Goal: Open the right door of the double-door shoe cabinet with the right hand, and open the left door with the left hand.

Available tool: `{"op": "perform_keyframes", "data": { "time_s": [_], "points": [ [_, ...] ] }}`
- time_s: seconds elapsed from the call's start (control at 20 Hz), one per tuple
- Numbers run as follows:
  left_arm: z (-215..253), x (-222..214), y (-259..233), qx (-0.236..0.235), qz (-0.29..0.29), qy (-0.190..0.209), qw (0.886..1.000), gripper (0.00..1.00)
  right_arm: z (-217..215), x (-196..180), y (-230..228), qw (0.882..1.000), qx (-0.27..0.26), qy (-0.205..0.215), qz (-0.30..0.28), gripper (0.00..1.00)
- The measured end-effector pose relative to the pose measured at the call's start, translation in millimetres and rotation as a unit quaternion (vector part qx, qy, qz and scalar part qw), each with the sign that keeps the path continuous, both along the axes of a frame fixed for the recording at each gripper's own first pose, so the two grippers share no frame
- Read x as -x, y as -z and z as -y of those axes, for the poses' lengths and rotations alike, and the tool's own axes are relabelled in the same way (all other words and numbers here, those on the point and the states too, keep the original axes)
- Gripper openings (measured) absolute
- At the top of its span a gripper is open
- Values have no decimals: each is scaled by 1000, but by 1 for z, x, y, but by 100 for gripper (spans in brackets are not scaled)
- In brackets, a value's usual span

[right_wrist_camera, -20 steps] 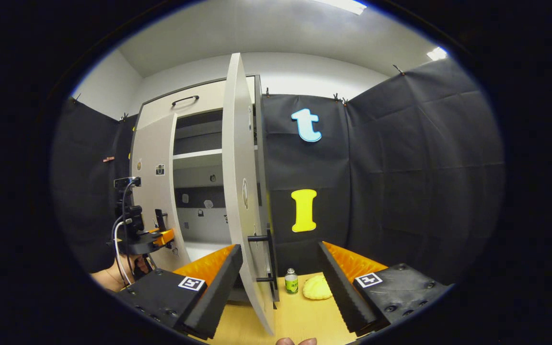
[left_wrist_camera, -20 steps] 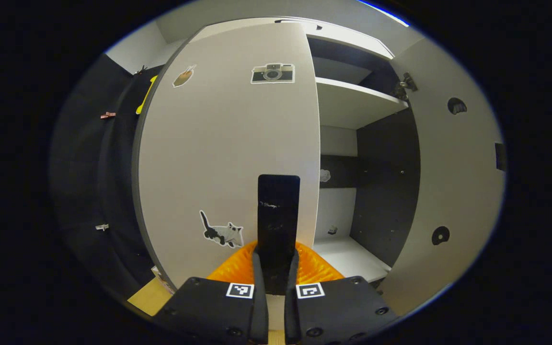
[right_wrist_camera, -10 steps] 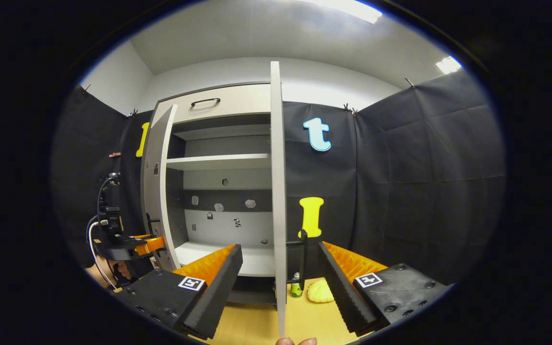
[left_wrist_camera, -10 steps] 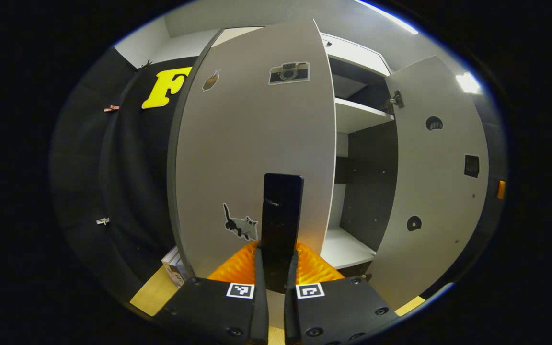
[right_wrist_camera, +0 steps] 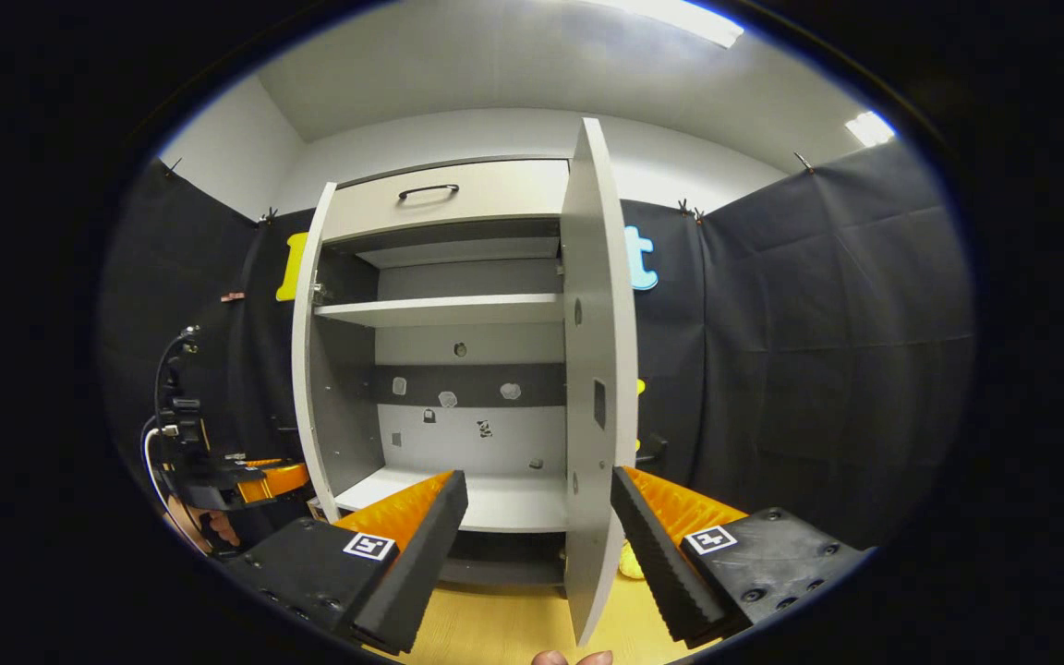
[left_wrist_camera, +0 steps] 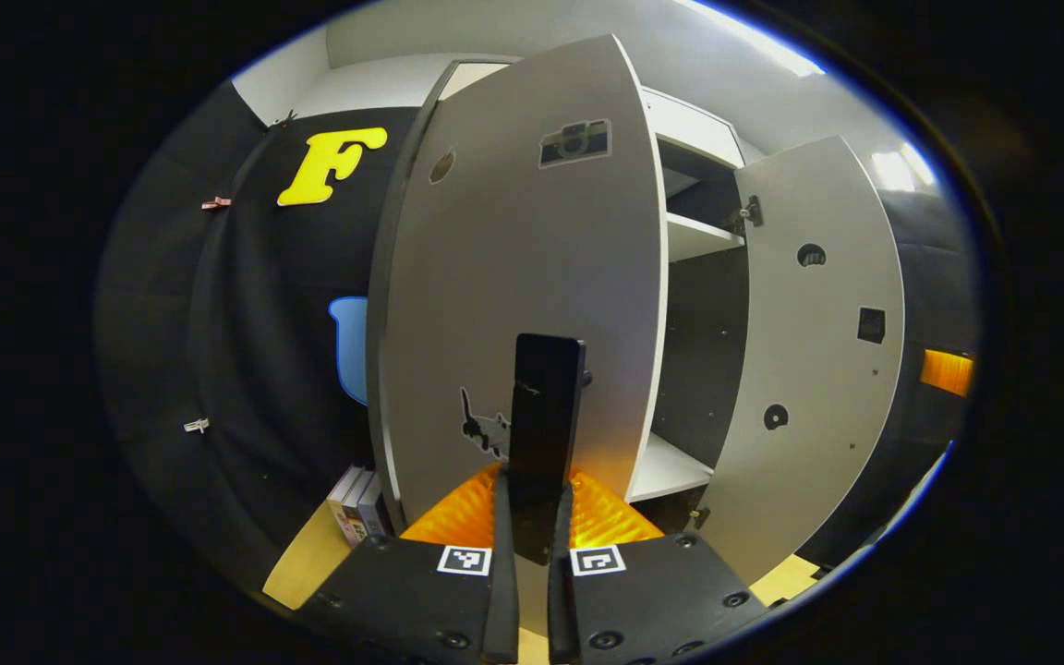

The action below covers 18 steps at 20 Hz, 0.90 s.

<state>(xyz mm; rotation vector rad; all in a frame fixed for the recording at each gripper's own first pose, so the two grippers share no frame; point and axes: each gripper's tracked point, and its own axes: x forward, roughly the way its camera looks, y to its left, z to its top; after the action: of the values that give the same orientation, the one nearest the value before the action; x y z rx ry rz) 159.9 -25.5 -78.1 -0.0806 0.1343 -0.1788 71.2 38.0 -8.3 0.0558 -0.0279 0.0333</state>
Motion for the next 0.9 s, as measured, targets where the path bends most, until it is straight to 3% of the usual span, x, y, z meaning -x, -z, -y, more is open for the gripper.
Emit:
{"op": "perform_keyframes", "data": {
  "time_s": [0.9],
  "points": [
    [-39, 16, -3, 7, 19, 20, 1000, 17, -54, 5, 12, 1000, -6, -25, -15, 98]
  ]
}}
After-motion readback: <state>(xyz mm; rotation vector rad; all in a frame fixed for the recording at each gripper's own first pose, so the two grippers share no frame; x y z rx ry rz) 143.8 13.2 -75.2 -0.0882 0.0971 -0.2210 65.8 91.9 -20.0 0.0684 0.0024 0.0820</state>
